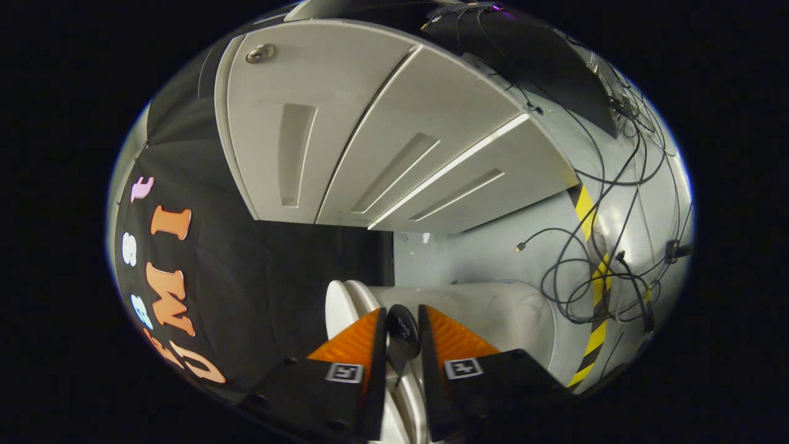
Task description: Open the toilet lid.
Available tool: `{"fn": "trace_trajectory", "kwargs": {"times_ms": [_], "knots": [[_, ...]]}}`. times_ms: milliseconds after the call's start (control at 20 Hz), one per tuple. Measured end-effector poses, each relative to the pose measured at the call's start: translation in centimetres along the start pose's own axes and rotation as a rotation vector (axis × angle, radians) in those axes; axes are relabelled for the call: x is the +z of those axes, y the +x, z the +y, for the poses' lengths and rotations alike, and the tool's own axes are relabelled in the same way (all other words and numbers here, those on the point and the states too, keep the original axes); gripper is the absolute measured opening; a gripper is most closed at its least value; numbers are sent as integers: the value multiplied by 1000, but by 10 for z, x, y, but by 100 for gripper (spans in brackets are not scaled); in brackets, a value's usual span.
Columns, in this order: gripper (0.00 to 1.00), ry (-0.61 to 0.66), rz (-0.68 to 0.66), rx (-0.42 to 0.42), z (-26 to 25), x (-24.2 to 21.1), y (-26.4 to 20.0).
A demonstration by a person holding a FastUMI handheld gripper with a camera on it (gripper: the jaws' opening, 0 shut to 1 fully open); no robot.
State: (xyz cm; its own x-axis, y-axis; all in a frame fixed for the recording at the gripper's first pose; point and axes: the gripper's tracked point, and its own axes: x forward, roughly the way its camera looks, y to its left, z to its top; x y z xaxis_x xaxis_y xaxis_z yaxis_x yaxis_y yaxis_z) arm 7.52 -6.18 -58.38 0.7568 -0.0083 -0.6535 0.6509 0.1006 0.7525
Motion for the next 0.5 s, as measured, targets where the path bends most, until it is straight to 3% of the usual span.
{"fn": "trace_trajectory", "kwargs": {"times_ms": [50,150,200,500], "knots": [[32,-14,6,-7,0,-4,5],[27,-35,0,-16,3,-2,-3],[19,-41,-11,-31,3,-1,-3],[19,-112,-57,-69,22,0,-12]]}}
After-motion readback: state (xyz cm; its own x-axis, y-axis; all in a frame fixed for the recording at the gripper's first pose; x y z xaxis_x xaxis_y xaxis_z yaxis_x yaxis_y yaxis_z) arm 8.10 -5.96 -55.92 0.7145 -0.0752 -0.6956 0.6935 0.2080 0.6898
